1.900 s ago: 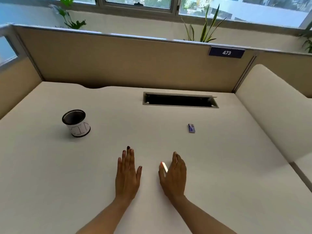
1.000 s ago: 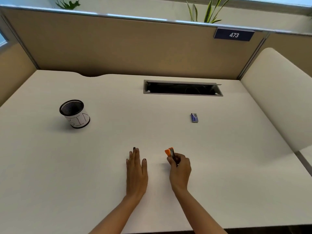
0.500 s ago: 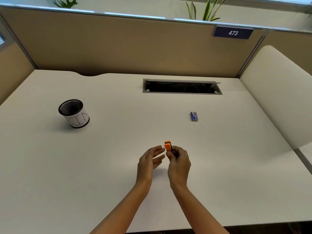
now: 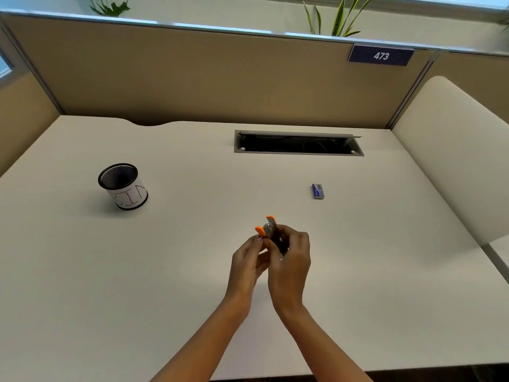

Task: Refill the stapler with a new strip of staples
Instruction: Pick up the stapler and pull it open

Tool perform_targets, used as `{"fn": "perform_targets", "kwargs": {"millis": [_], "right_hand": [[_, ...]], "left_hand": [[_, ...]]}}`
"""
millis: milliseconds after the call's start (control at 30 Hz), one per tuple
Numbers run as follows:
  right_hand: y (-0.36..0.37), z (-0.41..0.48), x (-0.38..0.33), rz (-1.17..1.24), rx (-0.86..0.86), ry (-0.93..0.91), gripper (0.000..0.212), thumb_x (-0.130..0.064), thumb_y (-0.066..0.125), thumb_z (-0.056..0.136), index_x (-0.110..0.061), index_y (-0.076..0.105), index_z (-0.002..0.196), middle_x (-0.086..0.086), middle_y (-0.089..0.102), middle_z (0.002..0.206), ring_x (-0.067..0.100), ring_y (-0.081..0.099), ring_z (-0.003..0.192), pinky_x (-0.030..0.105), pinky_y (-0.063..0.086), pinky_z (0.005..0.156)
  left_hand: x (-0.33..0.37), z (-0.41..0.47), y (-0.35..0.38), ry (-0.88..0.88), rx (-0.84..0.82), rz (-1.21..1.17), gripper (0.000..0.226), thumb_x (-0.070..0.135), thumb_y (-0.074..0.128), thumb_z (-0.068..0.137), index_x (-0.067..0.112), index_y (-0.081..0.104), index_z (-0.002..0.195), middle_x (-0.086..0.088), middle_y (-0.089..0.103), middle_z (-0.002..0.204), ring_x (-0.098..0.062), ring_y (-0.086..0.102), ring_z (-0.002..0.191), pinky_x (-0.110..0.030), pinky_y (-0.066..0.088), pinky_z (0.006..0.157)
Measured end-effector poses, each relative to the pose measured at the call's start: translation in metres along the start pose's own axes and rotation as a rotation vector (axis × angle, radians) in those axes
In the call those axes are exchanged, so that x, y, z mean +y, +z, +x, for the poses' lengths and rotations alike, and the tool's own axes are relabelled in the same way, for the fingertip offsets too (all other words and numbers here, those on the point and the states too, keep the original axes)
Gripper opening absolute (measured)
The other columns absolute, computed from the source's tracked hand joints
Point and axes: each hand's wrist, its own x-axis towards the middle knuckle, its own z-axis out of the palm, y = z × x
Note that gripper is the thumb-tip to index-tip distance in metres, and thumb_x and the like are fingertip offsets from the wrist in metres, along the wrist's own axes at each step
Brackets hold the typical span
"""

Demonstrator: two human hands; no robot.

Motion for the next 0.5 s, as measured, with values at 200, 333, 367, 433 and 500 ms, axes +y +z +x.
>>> {"fn": "perform_targets", "kwargs": {"millis": [200, 333, 367, 433, 500], "right_hand": [[-0.0015, -0.0013, -0.0058, -0.08, 0.023, -0.117, 0.03, -0.004, 0.071, 0.083, -0.009, 0.063, 0.111, 0.001, 0.054, 0.103, 0.011, 0.06, 0.095, 0.005, 0.044, 0.079], [-0.0034, -0.0023, -0.0094, -0.07, -0.006, -0.135, 0.033, 0.0, 0.073, 0.079, -0.012, 0.061, 0.108, 0.002, 0.057, 0.104, 0.01, 0.058, 0.096, 0.002, 0.041, 0.08], [-0.0037, -0.0019, -0.0097, -0.043, -0.024, -0.125, 0.033, 0.0, 0.072, 0.08, -0.013, 0.061, 0.108, 0.001, 0.058, 0.105, 0.01, 0.059, 0.096, 0.003, 0.042, 0.079], [-0.0038, -0.0012, -0.0089, 0.01, -0.063, -0.094, 0.033, -0.003, 0.071, 0.082, -0.017, 0.061, 0.109, 0.0, 0.059, 0.106, 0.008, 0.059, 0.098, 0.005, 0.043, 0.078], [-0.0045, -0.0006, -0.0071, 0.043, -0.102, -0.062, 0.032, -0.004, 0.069, 0.084, -0.018, 0.062, 0.112, -0.002, 0.059, 0.107, 0.005, 0.058, 0.1, 0.007, 0.045, 0.079]], "left_hand": [[0.0047, -0.0008, 0.0027, 0.017, 0.013, -0.081, 0.026, 0.018, 0.052, 0.095, 0.011, 0.066, 0.116, -0.012, 0.072, 0.108, -0.024, 0.069, 0.102, -0.036, 0.053, 0.091], [0.0056, 0.0008, 0.0015, 0.031, 0.037, -0.104, 0.023, 0.015, 0.051, 0.095, 0.014, 0.068, 0.11, -0.009, 0.074, 0.102, -0.023, 0.07, 0.098, -0.034, 0.055, 0.088], [0.0062, 0.0013, 0.001, 0.035, 0.04, -0.103, 0.022, 0.014, 0.05, 0.096, 0.015, 0.068, 0.109, -0.007, 0.075, 0.101, -0.022, 0.07, 0.098, -0.033, 0.055, 0.087], [0.0077, 0.0026, -0.0003, 0.041, 0.043, -0.088, 0.023, 0.015, 0.049, 0.097, 0.016, 0.068, 0.109, -0.006, 0.075, 0.102, -0.021, 0.071, 0.097, -0.033, 0.056, 0.086], [0.0093, 0.0044, -0.0014, 0.037, 0.051, -0.075, 0.024, 0.015, 0.048, 0.097, 0.013, 0.067, 0.111, -0.009, 0.074, 0.105, -0.023, 0.071, 0.097, -0.034, 0.057, 0.085]]}}
